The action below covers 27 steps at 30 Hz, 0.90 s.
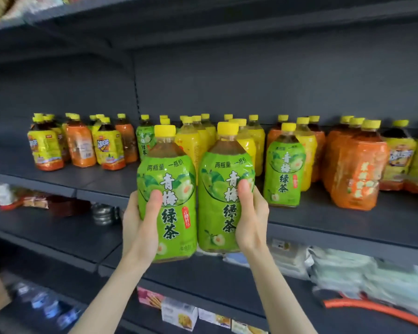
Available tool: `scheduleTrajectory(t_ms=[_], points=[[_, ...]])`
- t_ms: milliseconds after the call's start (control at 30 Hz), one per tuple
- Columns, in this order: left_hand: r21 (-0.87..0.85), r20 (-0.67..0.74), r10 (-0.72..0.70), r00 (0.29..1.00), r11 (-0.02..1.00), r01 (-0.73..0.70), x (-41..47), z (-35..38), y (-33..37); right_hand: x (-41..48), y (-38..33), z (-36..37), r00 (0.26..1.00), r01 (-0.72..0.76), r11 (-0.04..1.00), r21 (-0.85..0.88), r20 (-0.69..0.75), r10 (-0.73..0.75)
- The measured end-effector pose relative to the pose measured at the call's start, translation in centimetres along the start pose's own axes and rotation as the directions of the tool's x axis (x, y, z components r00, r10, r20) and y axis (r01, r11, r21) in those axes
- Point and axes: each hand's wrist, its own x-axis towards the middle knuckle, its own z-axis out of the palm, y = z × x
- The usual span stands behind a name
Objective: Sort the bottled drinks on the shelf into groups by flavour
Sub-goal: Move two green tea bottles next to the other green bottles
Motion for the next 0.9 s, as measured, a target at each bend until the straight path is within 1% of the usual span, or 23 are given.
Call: scheduleTrajectory(t_ms=[100,200,367,467,533,633,800,900], points=[[0.008,0.011,-0.007,1.000,1.000,0.007,3.4,-4.6,-0.6,0.0,0.3,5.4,1.000,-0.016,1.000,-0.001,-0.015,0.016],[-0.018,0.025,-0.012,1.000,1.000,0.012,7.2,-7.8,-1.4,1.2,0.9,10.1,0.999,0.024,1.000,-0.008,-0.026,-0.024],[-0.025,0.048,-0.009,0.999,1.000,0.010,13.2,-12.2,-4.2,4.1,4.2,17.4,0.998,0.024,0.999,-0.044,-0.057,-0.026],[-0.034,0.061,-0.004,0.998,0.999,0.006,17.3,-14.2,-6.2,6.1,6.4,21.7,0.995,-0.019,0.997,-0.074,-0.103,0.011],[-0.029,0.066,-0.001,0.998,1.000,0.003,20.4,-15.2,-7.1,7.7,7.4,24.3,0.993,-0.017,0.995,-0.094,-0.116,0.006],[-0.023,0.103,-0.002,0.995,1.000,0.004,24.8,-17.3,-8.6,9.5,8.9,28.3,0.992,-0.042,0.989,-0.139,-0.125,0.025],[-0.010,0.174,-0.048,0.983,0.999,0.051,31.3,-19.7,-11.4,11.7,10.9,33.2,0.987,-0.098,0.976,-0.196,-0.144,0.070],[0.013,0.247,-0.109,0.963,0.994,0.109,34.0,-20.0,-13.0,12.4,11.9,35.0,0.980,-0.106,0.970,-0.217,-0.190,0.065]])
